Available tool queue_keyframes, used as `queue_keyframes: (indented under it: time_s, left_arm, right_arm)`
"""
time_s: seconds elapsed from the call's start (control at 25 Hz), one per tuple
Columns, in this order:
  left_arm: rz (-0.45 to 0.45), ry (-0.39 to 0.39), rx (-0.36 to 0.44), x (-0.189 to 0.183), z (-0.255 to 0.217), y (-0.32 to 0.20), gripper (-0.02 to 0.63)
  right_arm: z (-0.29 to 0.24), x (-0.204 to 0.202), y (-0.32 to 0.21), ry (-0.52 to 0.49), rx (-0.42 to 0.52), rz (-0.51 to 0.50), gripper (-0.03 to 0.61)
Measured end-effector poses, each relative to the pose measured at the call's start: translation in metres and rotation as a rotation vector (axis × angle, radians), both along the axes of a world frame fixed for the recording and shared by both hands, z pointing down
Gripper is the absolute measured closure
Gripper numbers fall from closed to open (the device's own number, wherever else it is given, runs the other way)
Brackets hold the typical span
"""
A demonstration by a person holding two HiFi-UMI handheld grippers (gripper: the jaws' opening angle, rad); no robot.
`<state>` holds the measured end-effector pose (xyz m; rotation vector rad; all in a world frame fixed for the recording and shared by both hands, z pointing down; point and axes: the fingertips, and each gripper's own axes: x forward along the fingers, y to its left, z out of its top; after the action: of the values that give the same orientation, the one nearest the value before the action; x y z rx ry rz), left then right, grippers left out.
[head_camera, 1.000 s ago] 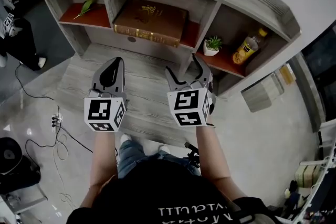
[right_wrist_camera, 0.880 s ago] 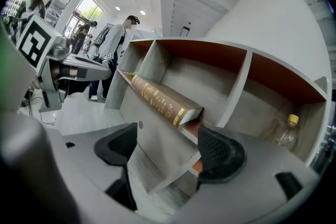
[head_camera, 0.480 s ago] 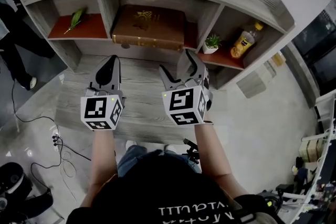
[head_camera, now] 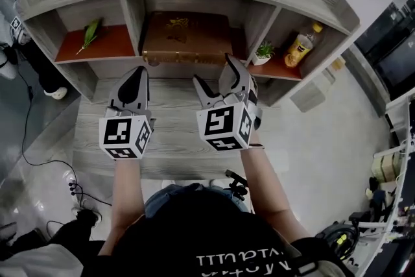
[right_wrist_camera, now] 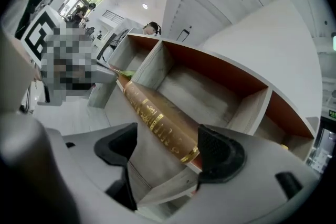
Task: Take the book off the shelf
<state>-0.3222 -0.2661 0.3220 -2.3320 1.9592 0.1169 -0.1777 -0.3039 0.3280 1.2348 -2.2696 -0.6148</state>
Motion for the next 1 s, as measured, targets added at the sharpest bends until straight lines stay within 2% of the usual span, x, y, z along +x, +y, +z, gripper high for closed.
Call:
queue_keyframes:
  time_s: [0.36, 0.6, 1.0]
  left_arm:
    - [-0.003, 0.015, -0.002, -0.024, 0.005, -0.004, 0.603]
    - [0.004, 0.018, -0.008, -0.030, 0.010, -0.005, 0.603]
    - [0.003, 0.041, -0.009, -0.034, 0.012, -0.008, 0.603]
  right_arm:
    - [0.009, -0.028, -0.012, 0.162, 0.060, 0.006, 0.207]
    - [0.013, -0.039, -0.024, 0.322, 0.115, 0.021, 0.207]
    - [0.022, -0.056, -0.041, 0.484, 0.156, -0.014, 0.207]
